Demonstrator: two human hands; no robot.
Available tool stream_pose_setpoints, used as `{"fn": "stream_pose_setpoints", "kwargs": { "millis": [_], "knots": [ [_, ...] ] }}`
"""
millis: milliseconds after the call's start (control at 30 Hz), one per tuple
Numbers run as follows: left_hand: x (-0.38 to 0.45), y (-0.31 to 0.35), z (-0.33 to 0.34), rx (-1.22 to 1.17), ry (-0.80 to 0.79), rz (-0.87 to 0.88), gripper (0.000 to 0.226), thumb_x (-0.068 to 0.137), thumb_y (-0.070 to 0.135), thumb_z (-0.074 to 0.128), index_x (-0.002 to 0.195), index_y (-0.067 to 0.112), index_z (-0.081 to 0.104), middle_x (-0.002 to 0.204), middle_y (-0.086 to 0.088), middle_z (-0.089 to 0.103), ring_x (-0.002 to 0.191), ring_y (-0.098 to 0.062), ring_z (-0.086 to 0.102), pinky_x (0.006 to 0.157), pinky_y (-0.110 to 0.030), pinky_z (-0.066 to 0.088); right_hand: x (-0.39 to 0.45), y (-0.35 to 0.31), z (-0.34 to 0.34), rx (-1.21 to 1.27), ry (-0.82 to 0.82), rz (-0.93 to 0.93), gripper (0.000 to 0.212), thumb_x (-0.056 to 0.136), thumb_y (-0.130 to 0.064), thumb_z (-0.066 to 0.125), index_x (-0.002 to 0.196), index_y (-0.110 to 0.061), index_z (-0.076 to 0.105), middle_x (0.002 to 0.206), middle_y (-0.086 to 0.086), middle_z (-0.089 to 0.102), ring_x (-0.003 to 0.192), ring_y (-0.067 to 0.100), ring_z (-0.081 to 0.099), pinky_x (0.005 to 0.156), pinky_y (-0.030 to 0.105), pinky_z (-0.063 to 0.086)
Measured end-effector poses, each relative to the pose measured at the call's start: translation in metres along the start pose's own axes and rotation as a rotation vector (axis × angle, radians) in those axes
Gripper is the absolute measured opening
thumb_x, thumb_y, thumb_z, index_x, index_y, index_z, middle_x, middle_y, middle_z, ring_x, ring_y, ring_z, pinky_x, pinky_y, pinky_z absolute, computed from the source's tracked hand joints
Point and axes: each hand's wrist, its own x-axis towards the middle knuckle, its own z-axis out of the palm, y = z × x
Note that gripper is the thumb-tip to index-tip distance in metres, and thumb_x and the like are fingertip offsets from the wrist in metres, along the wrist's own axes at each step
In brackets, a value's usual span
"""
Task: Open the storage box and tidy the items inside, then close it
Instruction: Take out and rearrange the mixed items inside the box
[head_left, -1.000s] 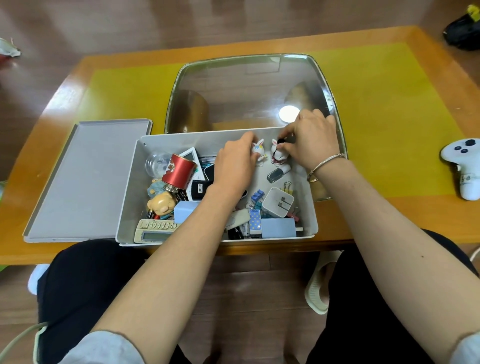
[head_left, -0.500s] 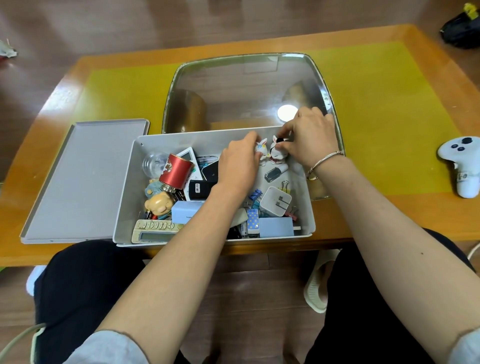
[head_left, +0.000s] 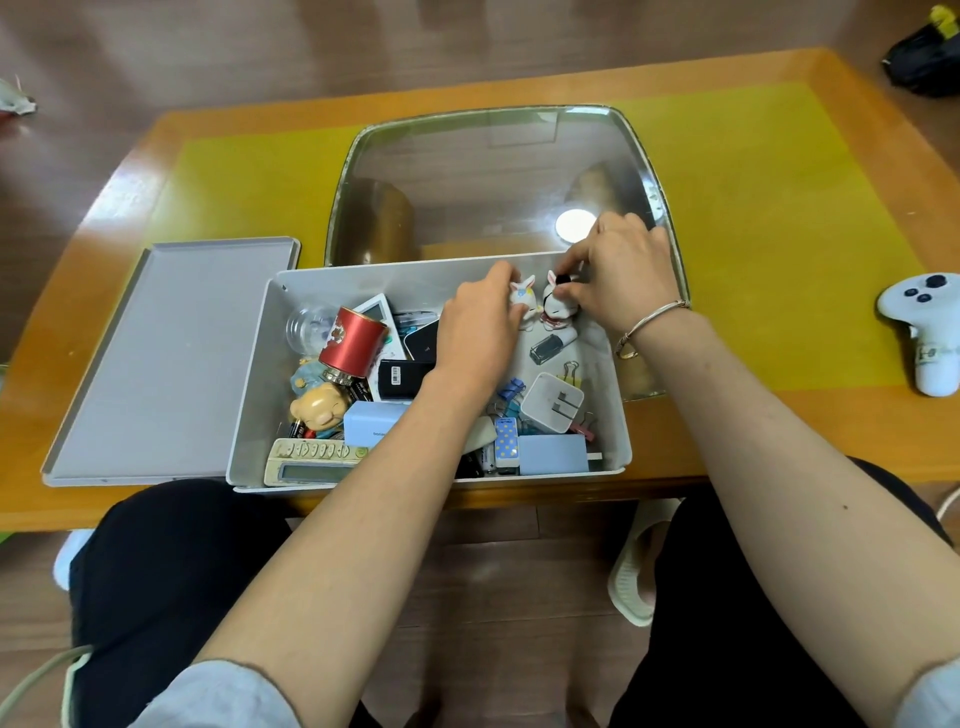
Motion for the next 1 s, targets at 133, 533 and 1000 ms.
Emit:
{"fn": "stream_pose_setpoints", "kwargs": {
  "millis": [133, 533, 1000],
  "knots": [
    [-0.001, 0.000, -0.003, 0.000, -0.009, -0.006, 0.028, 0.089, 0.018, 0.061, 0.116, 0.015, 0.056, 0.103, -0.012, 0.068, 0.097, -0.036, 0.060, 0.080, -0.043, 0.048, 0.000, 0.000, -0.001, -0.020, -0.013, 0.003, 0.022, 0.076, -0.043, 0.073, 0.096, -0.034, 0.071, 0.100, 0.003, 0.053, 0.105, 0.026, 0.046, 0.087, 0.039, 0.032],
    [-0.026, 0.010, -0.008, 0.122, -0.157, 0.257, 0.027, 0.098, 0.023, 0.045, 0.111, 0.008, 0.063, 0.115, -0.009, 0.058, 0.106, -0.028, 0.052, 0.087, -0.040, 0.042, -0.001, -0.001, -0.002, -0.010, -0.026, 0.003, 0.020, 0.075, -0.041, 0.074, 0.094, -0.032, 0.071, 0.101, 0.004, 0.053, 0.106, 0.027, 0.046, 0.089, 0.039, 0.032],
    [-0.038, 0.005, 0.004, 0.445, -0.524, 0.350, 0.051, 0.102, 0.045, 0.021, 0.124, 0.014, 0.055, 0.156, 0.002, 0.027, 0.135, -0.020, 0.033, 0.098, -0.043, 0.026, -0.002, -0.002, 0.000, -0.011, -0.004, 0.002, 0.018, 0.075, -0.041, 0.074, 0.090, -0.031, 0.071, 0.098, 0.003, 0.053, 0.104, 0.026, 0.047, 0.087, 0.039, 0.031]
  ]
}}
